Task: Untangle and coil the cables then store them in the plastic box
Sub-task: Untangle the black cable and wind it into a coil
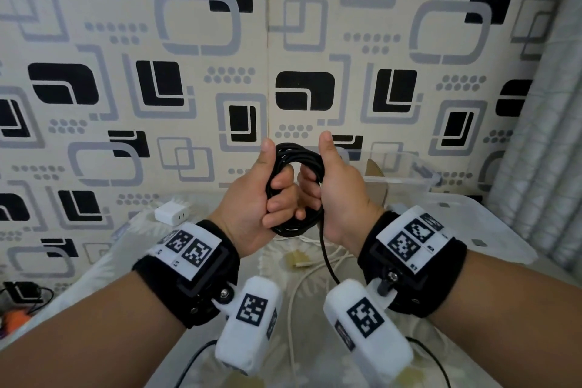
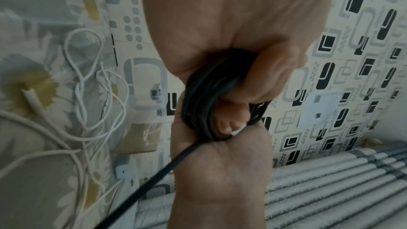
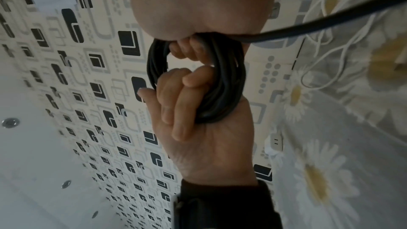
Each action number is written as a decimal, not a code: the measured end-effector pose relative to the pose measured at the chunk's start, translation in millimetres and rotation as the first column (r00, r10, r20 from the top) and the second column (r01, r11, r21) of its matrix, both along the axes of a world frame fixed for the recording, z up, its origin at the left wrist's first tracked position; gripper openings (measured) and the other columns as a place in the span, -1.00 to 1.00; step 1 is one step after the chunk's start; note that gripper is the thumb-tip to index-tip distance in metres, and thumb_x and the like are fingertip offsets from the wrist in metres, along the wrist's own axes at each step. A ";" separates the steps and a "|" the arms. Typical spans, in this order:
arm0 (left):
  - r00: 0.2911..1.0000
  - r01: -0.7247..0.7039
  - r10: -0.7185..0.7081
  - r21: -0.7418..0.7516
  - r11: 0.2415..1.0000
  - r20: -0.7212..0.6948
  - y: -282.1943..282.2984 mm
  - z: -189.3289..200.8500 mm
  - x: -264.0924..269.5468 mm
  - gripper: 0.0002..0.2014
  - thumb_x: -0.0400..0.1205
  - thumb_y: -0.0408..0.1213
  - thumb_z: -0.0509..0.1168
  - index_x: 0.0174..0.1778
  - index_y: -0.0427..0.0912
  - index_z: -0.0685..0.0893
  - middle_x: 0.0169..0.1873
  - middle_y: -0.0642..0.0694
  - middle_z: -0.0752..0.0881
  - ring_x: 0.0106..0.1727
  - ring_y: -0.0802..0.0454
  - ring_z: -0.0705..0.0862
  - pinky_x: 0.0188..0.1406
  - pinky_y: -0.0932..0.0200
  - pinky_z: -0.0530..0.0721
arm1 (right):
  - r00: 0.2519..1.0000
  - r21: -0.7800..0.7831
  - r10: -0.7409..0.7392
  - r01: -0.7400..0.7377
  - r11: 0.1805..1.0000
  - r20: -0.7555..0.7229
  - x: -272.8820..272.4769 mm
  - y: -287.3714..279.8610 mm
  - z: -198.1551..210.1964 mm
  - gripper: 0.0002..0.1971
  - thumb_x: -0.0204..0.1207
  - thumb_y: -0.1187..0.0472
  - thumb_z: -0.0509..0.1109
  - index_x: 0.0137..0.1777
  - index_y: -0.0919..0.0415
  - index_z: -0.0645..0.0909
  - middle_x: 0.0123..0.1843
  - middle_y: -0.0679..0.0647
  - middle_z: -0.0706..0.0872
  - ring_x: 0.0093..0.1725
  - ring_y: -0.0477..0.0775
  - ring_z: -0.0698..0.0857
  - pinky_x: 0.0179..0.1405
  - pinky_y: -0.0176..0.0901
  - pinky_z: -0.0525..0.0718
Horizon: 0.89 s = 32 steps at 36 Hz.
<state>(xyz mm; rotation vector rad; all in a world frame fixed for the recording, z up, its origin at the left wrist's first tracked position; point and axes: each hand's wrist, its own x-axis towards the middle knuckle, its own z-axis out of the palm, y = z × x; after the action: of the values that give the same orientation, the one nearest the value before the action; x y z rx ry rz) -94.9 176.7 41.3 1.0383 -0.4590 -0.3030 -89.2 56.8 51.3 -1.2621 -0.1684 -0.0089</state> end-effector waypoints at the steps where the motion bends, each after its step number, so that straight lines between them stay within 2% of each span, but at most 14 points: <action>1: 1.000 0.005 -0.005 -0.010 1.000 -0.010 -1.2 -0.8 -0.1 -0.38 0.65 0.30 -0.15 -0.57 -0.08 0.34 -0.79 0.05 0.23 -0.82 0.17 0.21 -0.48 0.23 0.58 | 1.000 -0.006 -0.024 0.024 1.000 -0.007 -0.6 0.9 -0.3 -0.34 0.63 -0.34 0.03 -0.54 0.16 0.30 -0.60 0.07 0.21 -0.63 0.01 0.18 -0.64 -0.26 0.28; 3: 0.999 0.019 -0.020 -0.030 0.999 -0.025 -2.6 -2.3 0.4 -0.36 0.67 0.29 -0.16 -0.57 -0.08 0.34 -0.80 0.05 0.23 -0.83 0.18 0.21 -0.50 0.23 0.57 | 0.998 -0.015 -0.059 0.058 0.998 -0.016 -1.6 1.7 -1.2 -0.35 0.64 -0.32 0.02 -0.54 0.15 0.26 -0.61 0.05 0.21 -0.65 -0.01 0.17 -0.66 -0.28 0.21; 7: 0.998 0.044 -0.045 -0.037 0.998 -0.049 -3.0 -4.5 0.1 -0.37 0.66 0.29 -0.13 -0.57 -0.09 0.32 -0.79 0.05 0.24 -0.83 0.18 0.21 -0.49 0.23 0.57 | 0.996 -0.021 -0.076 0.075 0.997 -0.036 -3.5 2.2 -1.4 -0.37 0.65 -0.31 0.02 -0.52 0.14 0.23 -0.62 0.03 0.21 -0.66 -0.02 0.18 -0.65 -0.28 0.19; 11: 0.997 0.042 -0.044 -0.023 0.999 -0.070 -3.1 -4.4 0.2 -0.40 0.66 0.28 -0.09 -0.50 -0.11 0.35 -0.71 0.03 0.27 -0.74 0.14 0.25 -0.36 0.21 0.61 | 0.993 -0.044 -0.111 0.109 0.993 -0.050 -1.3 0.6 -0.7 -0.35 0.64 -0.32 0.03 -0.55 0.13 0.24 -0.63 0.02 0.23 -0.66 -0.01 0.20 -0.62 -0.25 0.20; 14: 0.997 0.024 -0.023 0.021 0.999 -0.076 -1.5 -2.8 2.2 -0.46 0.63 0.27 -0.02 -0.36 -0.15 0.45 -0.59 0.00 0.36 -0.62 0.11 0.36 -0.26 0.19 0.63 | 0.987 -0.065 -0.150 0.146 0.987 -0.055 0.5 0.0 0.7 -0.36 0.63 -0.32 0.07 -0.55 0.13 0.27 -0.64 0.01 0.26 -0.63 0.01 0.23 -0.56 -0.20 0.22; 18: 0.994 -0.056 0.064 0.089 0.994 -0.087 4.6 -0.4 6.6 -0.60 0.57 0.16 0.18 -0.14 -0.17 0.55 -0.45 -0.04 0.47 -0.48 0.09 0.51 -0.32 0.14 0.67 | 0.986 -0.108 -0.164 0.161 0.981 -0.023 1.7 -2.4 0.6 -0.36 0.66 -0.28 0.03 -0.56 0.13 0.26 -0.66 -0.02 0.23 -0.67 -0.03 0.20 -0.60 -0.24 0.22; 21: 0.995 -0.075 0.084 0.148 0.986 -0.057 10.7 4.0 9.2 -0.68 0.64 0.04 0.19 -0.02 -0.16 0.62 -0.35 -0.07 0.54 -0.40 0.07 0.56 -0.23 0.11 0.69 | 0.982 -0.166 -0.188 0.188 0.968 0.014 3.9 -4.6 -2.7 -0.37 0.67 -0.28 0.03 -0.54 0.14 0.27 -0.65 -0.03 0.26 -0.64 0.00 0.23 -0.60 -0.20 0.27; 23: 0.996 -0.071 0.081 0.185 0.980 -0.047 11.6 6.8 8.6 -0.67 0.62 0.05 0.22 -0.06 -0.18 0.64 -0.36 -0.08 0.56 -0.41 0.06 0.56 -0.21 0.10 0.68 | 0.980 -0.195 -0.198 0.200 0.960 0.034 4.8 -5.0 -4.8 -0.36 0.67 -0.27 0.02 -0.53 0.16 0.30 -0.65 -0.02 0.30 -0.62 0.02 0.27 -0.58 -0.17 0.30; 27: 0.993 -0.117 0.119 0.272 0.955 0.011 3.4 6.8 3.9 -0.63 0.50 0.10 0.33 -0.26 -0.19 0.62 -0.49 -0.05 0.50 -0.51 0.08 0.49 -0.26 0.12 0.65 | 0.977 -0.299 -0.193 0.210 0.931 0.086 6.4 -3.1 -6.6 -0.32 0.66 -0.29 -0.01 -0.43 0.23 0.54 -0.54 0.10 0.50 -0.57 0.07 0.45 -0.51 -0.15 0.43; 32: 0.989 -0.147 0.145 0.283 0.948 0.026 1.3 6.2 1.4 -0.59 0.44 0.17 0.34 -0.46 -0.04 0.38 -0.58 0.05 0.17 -0.61 0.12 0.18 -0.36 0.17 0.58 | 0.983 -0.290 -0.157 0.177 0.941 0.093 4.7 -2.8 -2.9 -0.35 0.66 -0.29 0.02 -0.51 0.19 0.37 -0.64 0.01 0.32 -0.64 -0.01 0.30 -0.55 -0.15 0.34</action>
<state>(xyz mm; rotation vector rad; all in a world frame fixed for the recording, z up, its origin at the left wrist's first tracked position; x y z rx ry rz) -93.5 178.0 47.5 1.3474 -0.3455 -0.2382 -84.5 53.9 48.4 -1.5756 -0.1236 -0.1795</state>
